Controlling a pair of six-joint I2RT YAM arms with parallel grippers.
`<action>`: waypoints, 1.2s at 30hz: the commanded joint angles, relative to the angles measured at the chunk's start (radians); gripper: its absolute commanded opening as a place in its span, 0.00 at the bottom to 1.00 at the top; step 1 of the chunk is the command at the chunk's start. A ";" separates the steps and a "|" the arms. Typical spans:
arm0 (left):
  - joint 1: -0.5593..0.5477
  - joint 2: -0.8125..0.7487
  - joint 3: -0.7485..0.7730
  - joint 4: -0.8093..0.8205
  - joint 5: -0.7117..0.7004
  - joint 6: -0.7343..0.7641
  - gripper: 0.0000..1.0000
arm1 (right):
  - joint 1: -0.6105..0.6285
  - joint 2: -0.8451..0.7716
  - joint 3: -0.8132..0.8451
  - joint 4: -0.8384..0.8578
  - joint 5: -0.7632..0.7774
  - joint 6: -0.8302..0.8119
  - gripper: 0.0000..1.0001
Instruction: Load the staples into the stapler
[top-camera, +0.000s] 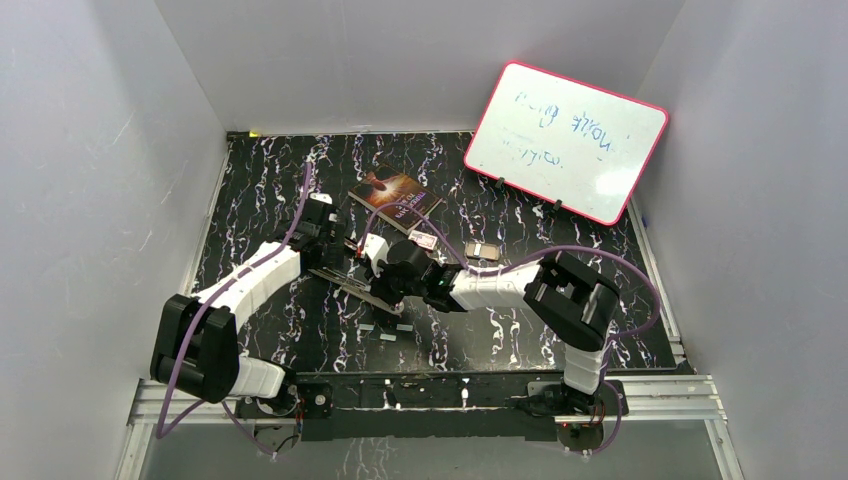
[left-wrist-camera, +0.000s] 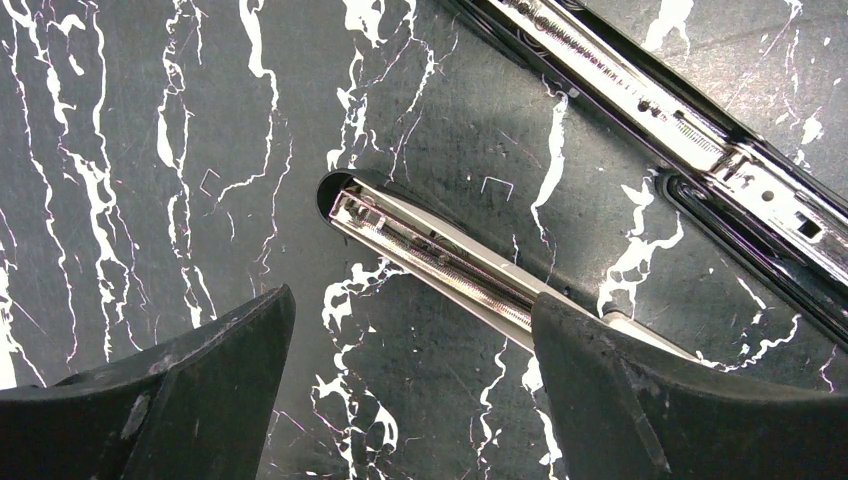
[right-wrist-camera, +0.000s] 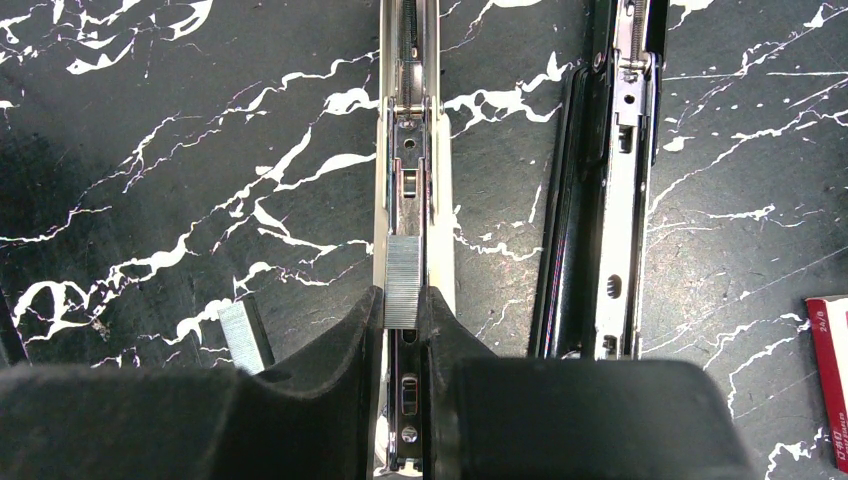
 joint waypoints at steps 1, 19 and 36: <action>-0.006 -0.002 -0.005 -0.004 -0.005 0.012 0.87 | 0.005 -0.008 0.035 0.022 0.010 0.008 0.00; -0.012 -0.002 -0.008 0.002 0.011 0.021 0.88 | 0.004 -0.054 -0.006 0.099 0.013 0.022 0.00; -0.017 -0.002 -0.010 0.007 0.022 0.027 0.88 | 0.005 -0.031 0.008 0.042 0.039 0.028 0.00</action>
